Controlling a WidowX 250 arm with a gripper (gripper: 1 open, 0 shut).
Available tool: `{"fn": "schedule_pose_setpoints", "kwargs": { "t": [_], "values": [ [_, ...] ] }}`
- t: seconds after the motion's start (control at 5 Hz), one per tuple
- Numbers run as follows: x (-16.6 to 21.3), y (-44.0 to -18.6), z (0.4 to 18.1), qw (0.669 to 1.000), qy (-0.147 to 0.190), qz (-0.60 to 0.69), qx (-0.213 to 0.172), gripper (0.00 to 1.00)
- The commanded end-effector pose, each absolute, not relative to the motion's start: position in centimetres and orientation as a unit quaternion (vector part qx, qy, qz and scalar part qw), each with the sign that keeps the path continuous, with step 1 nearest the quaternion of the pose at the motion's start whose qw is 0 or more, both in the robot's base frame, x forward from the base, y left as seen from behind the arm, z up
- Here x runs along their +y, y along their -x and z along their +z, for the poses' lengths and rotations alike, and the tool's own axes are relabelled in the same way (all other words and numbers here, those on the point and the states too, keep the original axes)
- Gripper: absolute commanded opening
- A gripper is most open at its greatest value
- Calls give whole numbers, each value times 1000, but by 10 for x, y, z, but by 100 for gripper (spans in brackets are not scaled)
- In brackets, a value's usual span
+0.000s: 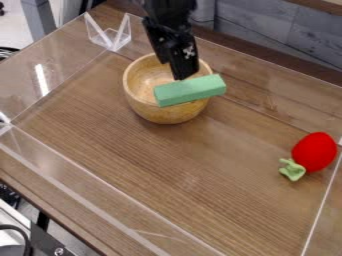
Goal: Put the green stick in the brown bowl
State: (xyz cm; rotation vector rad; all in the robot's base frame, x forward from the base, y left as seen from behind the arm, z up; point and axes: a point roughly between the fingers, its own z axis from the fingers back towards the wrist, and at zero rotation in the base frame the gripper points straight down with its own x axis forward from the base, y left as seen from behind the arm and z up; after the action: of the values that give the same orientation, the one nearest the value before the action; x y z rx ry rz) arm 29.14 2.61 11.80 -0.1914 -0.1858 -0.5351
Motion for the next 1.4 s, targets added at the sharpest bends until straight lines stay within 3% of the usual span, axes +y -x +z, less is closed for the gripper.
{"fn": "schedule_pose_setpoints", "kwargs": {
  "t": [0.0,0.2,0.6,1.0,1.2],
  "values": [
    [33,-299,117,956,83,-260,-104,100],
    [41,-303,115,960,82,-246,-108,100],
    [44,-313,128,961,80,-241,-111,100],
    [30,-326,122,964,76,-233,-104,100],
    [43,-334,118,968,63,-216,-112,100]
  ]
}}
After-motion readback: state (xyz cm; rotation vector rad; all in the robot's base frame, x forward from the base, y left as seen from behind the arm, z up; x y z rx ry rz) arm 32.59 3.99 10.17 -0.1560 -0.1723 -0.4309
